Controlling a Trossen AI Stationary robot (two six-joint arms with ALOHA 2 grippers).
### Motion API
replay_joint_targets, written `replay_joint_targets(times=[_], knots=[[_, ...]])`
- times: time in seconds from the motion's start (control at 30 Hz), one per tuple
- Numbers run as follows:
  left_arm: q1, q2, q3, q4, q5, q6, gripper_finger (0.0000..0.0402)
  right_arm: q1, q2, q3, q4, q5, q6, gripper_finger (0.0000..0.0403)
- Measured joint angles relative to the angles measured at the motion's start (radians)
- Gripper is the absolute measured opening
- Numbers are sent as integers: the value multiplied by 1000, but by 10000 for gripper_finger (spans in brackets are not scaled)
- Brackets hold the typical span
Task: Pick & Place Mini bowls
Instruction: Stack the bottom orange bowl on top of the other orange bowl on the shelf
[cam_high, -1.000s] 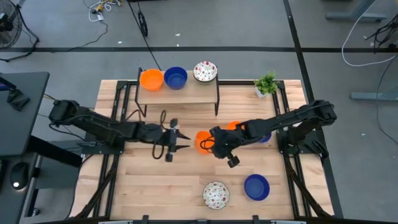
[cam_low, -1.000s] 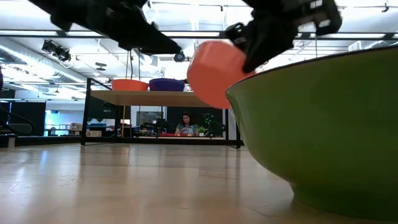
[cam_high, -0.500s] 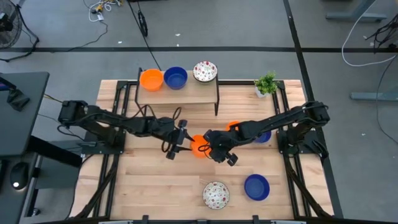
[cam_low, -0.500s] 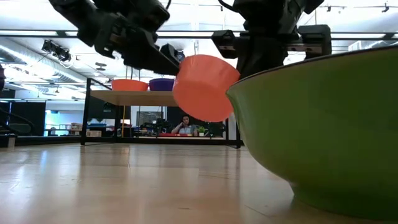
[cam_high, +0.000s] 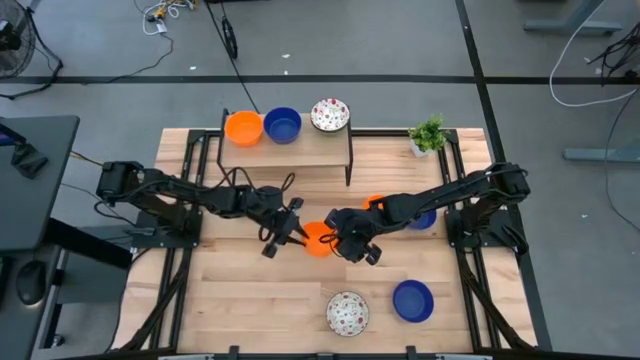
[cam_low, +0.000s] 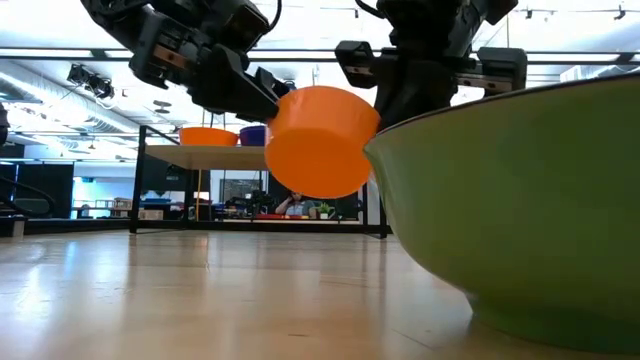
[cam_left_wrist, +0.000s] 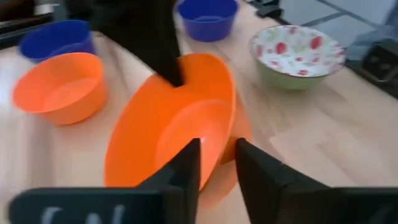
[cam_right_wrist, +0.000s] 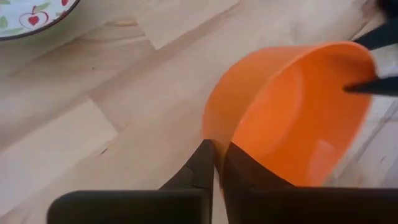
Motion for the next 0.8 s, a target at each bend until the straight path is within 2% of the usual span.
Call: replay_joint_targets(times=[0.23, 0.4, 0.5, 0.67, 0.8], knots=[[-2, 1, -1, -8, 135, 4, 11, -2, 0, -1, 58, 17, -75, 35], [-5, 1, -1, -22, 171, 2, 9, -2, 0, -1, 104, 25, -114, 70], [-4, 1, -1, -32, 155, -4, 6, -4, -3, 0, 137, 26, -149, 106], [-4, 2, 0, -62, 70, -18, 5, 17, -16, 6, 233, 8, -197, 169], [-10, 2, 0, -113, -26, -14, 5, 50, -37, 5, 269, 20, -138, 192]])
